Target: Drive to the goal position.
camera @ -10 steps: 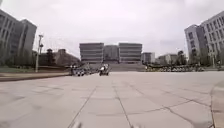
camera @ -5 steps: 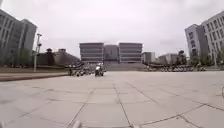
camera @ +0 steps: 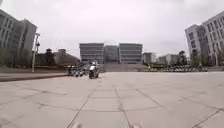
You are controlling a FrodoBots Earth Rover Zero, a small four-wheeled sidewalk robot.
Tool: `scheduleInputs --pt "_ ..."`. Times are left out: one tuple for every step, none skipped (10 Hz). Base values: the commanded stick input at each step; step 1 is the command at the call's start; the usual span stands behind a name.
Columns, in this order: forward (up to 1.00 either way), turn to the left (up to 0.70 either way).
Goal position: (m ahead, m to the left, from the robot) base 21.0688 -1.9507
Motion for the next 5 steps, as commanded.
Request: scheduleInputs --pt "0.70 0.02" --pt "0.70 0.02" --pt "0.70 0.02" --pt "0.70 0.02" --pt "0.70 0.00"
